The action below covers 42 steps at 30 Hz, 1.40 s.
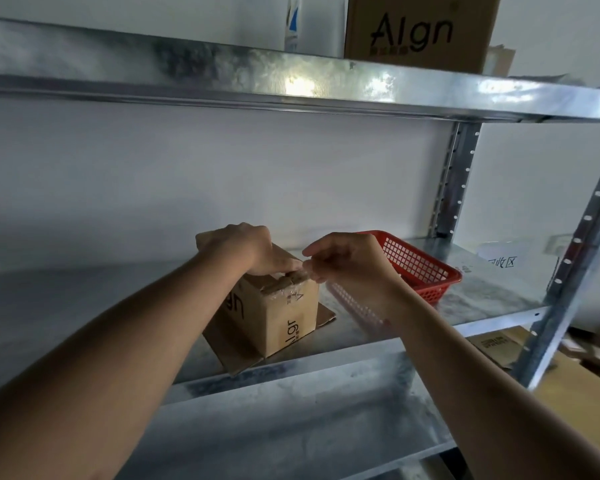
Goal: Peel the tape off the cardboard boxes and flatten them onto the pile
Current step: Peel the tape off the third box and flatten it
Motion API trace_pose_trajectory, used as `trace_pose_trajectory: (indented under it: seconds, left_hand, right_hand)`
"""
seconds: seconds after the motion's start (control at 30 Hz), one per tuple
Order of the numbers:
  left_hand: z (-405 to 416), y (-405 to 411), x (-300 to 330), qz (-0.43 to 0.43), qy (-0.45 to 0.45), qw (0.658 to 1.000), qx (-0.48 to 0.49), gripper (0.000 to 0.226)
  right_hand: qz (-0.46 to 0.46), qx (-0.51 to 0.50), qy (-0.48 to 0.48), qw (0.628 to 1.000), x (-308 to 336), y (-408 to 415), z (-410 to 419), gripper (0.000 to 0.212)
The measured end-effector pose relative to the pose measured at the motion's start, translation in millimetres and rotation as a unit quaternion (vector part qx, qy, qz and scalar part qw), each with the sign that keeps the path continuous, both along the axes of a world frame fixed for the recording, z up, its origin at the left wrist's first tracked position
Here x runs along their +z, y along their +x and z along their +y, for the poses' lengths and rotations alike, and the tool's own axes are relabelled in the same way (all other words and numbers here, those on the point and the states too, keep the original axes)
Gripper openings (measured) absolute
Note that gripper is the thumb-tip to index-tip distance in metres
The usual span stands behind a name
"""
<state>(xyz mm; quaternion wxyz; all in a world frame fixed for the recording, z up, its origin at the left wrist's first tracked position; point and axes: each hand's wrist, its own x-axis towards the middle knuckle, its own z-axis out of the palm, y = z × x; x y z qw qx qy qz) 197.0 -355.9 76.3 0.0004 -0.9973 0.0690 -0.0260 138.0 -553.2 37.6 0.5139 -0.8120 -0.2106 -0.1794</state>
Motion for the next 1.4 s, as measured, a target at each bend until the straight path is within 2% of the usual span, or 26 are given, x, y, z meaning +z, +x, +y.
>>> trace_pose_trajectory:
  seconds: [0.17, 0.27, 0.4, 0.6, 0.73, 0.87, 0.93, 1.0, 1.2, 1.33, 1.4]
  left_hand:
    - [2, 5, 1, -0.006, 0.01, 1.0, -0.01, 0.097]
    - [4, 6, 6, 0.017, 0.008, 1.0, -0.007, 0.108]
    - [4, 6, 7, 0.017, 0.001, 1.0, -0.013, 0.11]
    - [2, 8, 4, 0.004, 0.015, 1.0, -0.015, 0.101]
    - [-5, 1, 4, -0.001, 0.041, 0.999, -0.001, 0.106]
    - [-15, -3, 2, -0.023, 0.081, 0.996, 0.013, 0.114]
    - [-16, -4, 1, -0.031, 0.091, 0.995, 0.013, 0.112]
    - [-16, -4, 0, -0.033, 0.086, 0.996, 0.01, 0.108]
    - [-13, -6, -2, -0.044, 0.077, 0.996, 0.0, 0.097]
    - [-14, -5, -2, -0.049, 0.084, 0.995, 0.008, 0.097]
    - [-15, -6, -3, -0.054, 0.082, 0.995, 0.007, 0.096]
  right_hand:
    - [0.105, 0.008, 0.106, 0.989, 1, 7, -3, 0.016]
    - [0.131, -0.066, 0.076, 0.986, -6, 14, -9, 0.015]
    - [0.164, -0.141, 0.021, 0.976, -16, 15, -12, 0.02]
    - [0.145, -0.122, 0.097, 0.977, -19, 10, -2, 0.028]
    - [0.051, -0.18, 0.014, 0.982, -20, 8, -1, 0.021]
    - [0.008, -0.186, 0.027, 0.982, -10, 8, 1, 0.018]
    - [0.06, -0.123, 0.103, 0.985, -5, 5, 3, 0.016]
    - [0.132, -0.08, 0.176, 0.972, -4, 2, 3, 0.013]
    - [0.208, -0.134, 0.193, 0.949, -14, 3, 0, 0.018]
    - [0.246, -0.137, 0.211, 0.936, -19, 4, 0, 0.02]
    - [0.264, -0.123, 0.2, 0.935, -21, 4, 0, 0.029]
